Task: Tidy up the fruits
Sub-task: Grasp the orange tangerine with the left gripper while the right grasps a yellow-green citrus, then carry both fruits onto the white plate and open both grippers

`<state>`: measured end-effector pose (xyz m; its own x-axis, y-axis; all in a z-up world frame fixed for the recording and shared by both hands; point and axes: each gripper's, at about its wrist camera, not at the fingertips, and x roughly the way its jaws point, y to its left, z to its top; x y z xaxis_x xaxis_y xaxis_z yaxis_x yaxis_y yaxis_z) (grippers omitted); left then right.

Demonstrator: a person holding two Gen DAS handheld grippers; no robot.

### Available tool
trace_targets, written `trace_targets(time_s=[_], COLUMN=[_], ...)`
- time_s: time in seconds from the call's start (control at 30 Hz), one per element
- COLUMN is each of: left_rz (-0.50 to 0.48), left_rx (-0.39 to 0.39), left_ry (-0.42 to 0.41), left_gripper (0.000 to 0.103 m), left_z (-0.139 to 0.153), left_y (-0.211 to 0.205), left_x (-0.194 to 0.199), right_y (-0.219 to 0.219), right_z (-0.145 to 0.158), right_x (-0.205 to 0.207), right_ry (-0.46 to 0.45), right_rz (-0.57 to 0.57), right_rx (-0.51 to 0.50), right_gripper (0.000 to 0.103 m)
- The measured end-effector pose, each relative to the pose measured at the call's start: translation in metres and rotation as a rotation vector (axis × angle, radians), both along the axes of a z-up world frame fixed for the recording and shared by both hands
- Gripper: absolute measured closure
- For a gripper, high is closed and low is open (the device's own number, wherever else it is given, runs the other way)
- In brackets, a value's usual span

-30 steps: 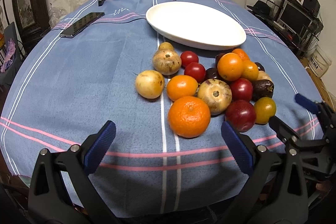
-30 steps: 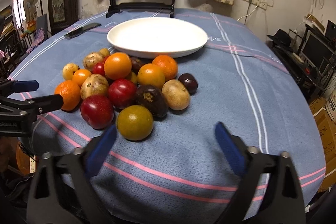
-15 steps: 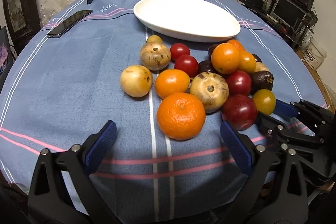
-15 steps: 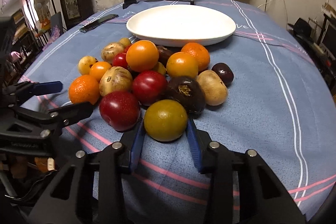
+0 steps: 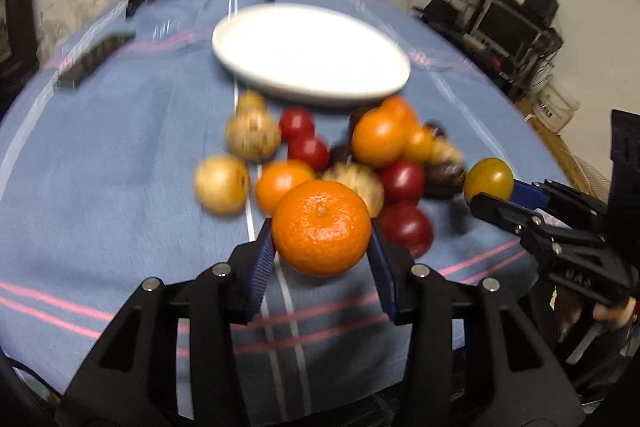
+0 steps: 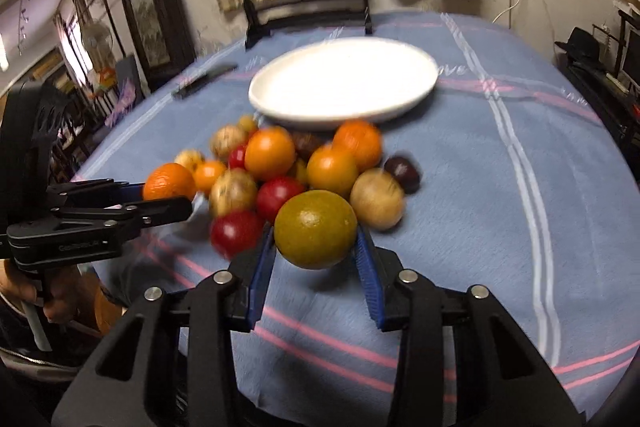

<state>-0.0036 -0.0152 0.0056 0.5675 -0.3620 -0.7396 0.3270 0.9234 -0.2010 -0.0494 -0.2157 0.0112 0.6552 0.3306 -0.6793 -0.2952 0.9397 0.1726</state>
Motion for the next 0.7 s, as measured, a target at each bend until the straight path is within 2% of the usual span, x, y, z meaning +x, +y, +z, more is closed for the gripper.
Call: trace_targets(time_s=[0.13, 0.2, 0.33, 0.53, 0.63, 0.67, 0.7], left_rz=[0.019, 0.047, 0.066, 0.088, 0.089, 0.089, 0.09], left_rx=[-0.001, 0.025, 0.08, 0.147, 0.141, 0.14, 0.142], left_ry=[-0.061, -0.09, -0.087, 0.023, 0.053, 0.048, 0.038], left_gripper=[0.057, 0.057, 0.057, 0.056, 0.055, 0.045, 0.031], left_z=[0.029, 0.04, 0.041, 0.01, -0.001, -0.002, -0.002], left_y=[-0.003, -0.008, -0.021, -0.036, -0.038, -0.038, -0.038], left_x=[0.03, 0.054, 0.104, 0.157, 0.164, 0.164, 0.162], right_y=[-0.006, -0.005, 0.005, 0.016, 0.016, 0.016, 0.015], right_z=[0.026, 0.037, 0.04, 0.006, -0.004, -0.006, -0.006], right_x=[0.021, 0.041, 0.088, 0.159, 0.169, 0.171, 0.172], right_ry=[-0.063, -0.087, -0.095, 0.047, 0.095, 0.105, 0.101], right_rz=[-0.037, -0.046, -0.067, -0.087, -0.098, -0.099, -0.099], right_rx=[-0.019, -0.023, -0.07, -0.124, -0.138, -0.132, -0.128], right_gripper=[0.062, 0.062, 0.062, 0.062, 0.062, 0.06, 0.045])
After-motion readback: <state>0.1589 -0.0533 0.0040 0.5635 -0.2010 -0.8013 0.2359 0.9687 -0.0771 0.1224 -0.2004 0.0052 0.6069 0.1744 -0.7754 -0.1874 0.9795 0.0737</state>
